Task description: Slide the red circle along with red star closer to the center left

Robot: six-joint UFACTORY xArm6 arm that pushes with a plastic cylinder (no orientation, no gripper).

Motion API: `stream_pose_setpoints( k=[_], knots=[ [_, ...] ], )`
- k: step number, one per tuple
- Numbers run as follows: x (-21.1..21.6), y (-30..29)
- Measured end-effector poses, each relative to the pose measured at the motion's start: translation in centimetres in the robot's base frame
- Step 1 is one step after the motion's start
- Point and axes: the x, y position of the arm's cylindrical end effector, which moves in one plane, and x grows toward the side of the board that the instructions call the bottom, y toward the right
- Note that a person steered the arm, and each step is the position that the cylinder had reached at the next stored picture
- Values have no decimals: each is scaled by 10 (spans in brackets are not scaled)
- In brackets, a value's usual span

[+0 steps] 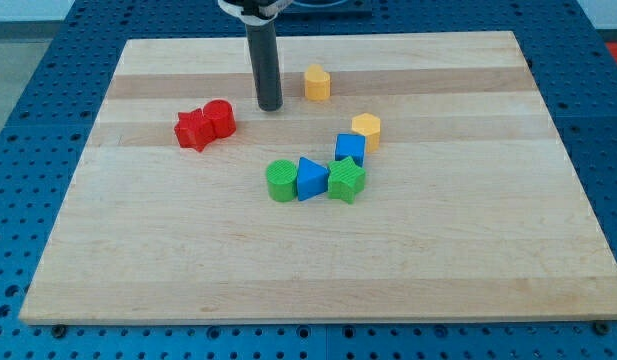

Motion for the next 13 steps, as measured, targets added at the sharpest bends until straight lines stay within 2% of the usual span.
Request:
stream_pose_setpoints(
  k=[3, 6, 7, 9, 11, 13],
  knots=[
    [3, -17],
    [51, -71],
    [57, -76],
    [98, -66],
    [113, -114],
    [113, -135]
  ],
)
